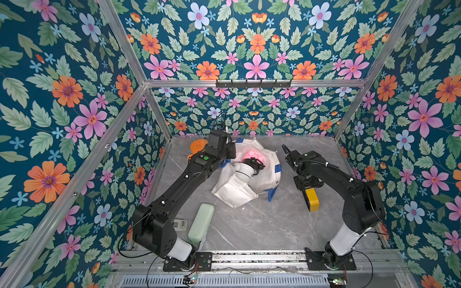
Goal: Take the alarm clock out of the canvas bag
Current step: Place the alarm at the center of the board.
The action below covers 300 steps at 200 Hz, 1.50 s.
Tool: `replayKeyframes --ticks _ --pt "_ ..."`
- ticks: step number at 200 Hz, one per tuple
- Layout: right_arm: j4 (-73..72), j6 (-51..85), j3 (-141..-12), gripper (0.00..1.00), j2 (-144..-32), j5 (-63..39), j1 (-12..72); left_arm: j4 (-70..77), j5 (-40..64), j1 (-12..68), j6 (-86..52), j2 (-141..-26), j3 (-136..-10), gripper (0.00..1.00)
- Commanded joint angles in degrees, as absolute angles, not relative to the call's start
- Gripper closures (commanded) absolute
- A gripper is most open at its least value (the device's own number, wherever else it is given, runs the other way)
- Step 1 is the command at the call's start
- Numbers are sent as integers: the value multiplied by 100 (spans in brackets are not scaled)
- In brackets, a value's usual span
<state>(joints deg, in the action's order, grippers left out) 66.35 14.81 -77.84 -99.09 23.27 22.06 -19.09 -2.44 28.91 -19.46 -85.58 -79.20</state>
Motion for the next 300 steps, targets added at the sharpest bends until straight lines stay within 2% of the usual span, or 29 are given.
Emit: replayKeyframes --ticks 1,55,117,165,206,257,300 --pt "6680 1341 -7857 97 -10028 2928 2172 -1632 -220 2883 -1956 -8490 -7932 100" --pt "6573 1186 -8027 100 -10456 3346 1982 -1638 -237 2883 -1955 -8481 -7905 100" --pt "6249 926 -8068 99 -10534 3351 1440 -1648 -257 2883 -1942 -8464 -7866 100" --pt "6319 1010 -8199 98 -10733 3338 1379 -1609 -220 2883 -1951 -8468 -7831 100" --pt "6389 1175 -8275 92 -10762 3209 1483 -1625 -209 2883 -1963 -8464 -7822 100" --pt "6434 1383 -8272 78 -10895 3047 1613 -1640 -227 2883 -1963 -8431 -7792 100" --pt "6377 1468 -8227 73 -10931 2993 1661 -1659 -212 2882 -1964 -8427 -7813 100"
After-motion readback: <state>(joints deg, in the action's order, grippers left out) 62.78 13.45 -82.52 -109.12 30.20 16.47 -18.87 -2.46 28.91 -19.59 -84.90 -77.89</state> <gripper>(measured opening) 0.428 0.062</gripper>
